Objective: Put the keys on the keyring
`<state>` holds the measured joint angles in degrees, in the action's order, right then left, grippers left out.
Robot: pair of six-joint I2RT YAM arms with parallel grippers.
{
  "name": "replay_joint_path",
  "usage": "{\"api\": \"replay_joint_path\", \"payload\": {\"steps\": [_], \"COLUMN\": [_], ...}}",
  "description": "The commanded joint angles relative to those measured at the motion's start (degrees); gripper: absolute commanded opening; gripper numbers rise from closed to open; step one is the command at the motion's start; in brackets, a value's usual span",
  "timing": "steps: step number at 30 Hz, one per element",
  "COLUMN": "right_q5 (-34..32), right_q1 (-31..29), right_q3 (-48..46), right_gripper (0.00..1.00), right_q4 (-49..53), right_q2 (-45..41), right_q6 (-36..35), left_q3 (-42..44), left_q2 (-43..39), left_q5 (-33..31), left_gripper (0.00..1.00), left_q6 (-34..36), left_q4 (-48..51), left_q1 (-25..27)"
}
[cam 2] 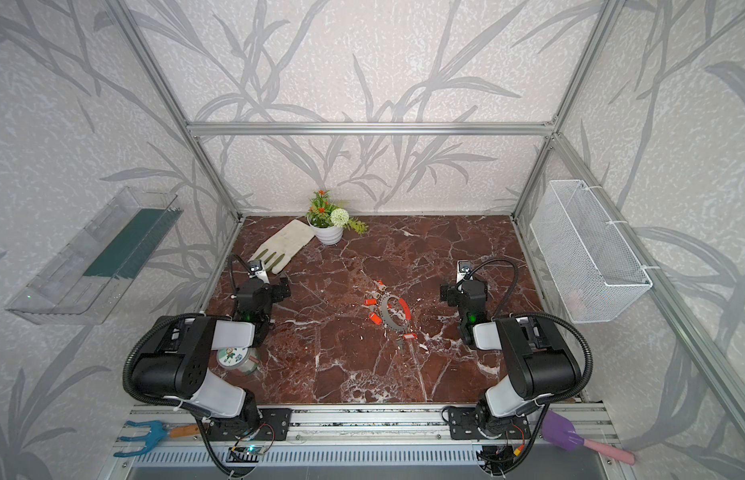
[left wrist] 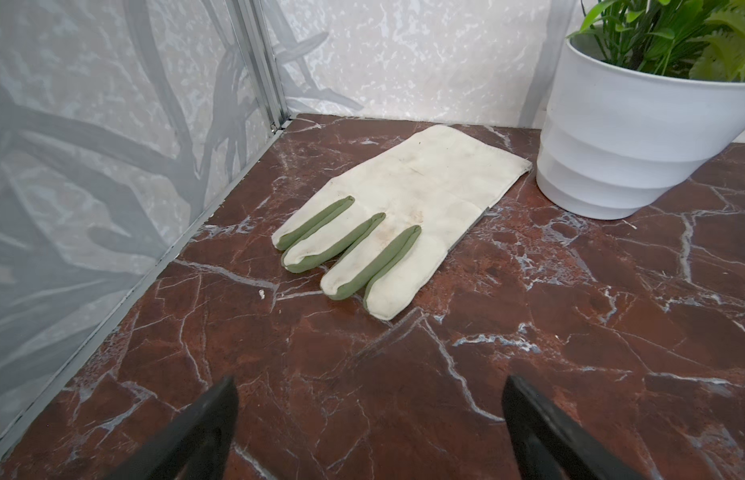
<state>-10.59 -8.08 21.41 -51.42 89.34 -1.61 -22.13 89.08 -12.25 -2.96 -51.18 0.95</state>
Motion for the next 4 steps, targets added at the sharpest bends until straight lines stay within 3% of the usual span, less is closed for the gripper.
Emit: {"api": "replay_joint_path", "payload": {"steps": [1,4], "right_q5": [0.22,0.22], "right_q1": [0.25,0.26], "right_q3": [0.30,0.30], "right_gripper": [0.99,0.99], "right_q4": [-2.67,-2.62], "right_q2": [0.48,0.48], "right_q6": [-0.54,-0.45], "left_q3": [0.42,0.42], "left_q2": [0.28,0.27], "left_q5": [0.29,0.30], "left_gripper": [0.99,0.99], "left_q6": [0.55,0.51], "left_q4": [-1.88,-1.91], "left_q1": [-0.26,-0.25]}}
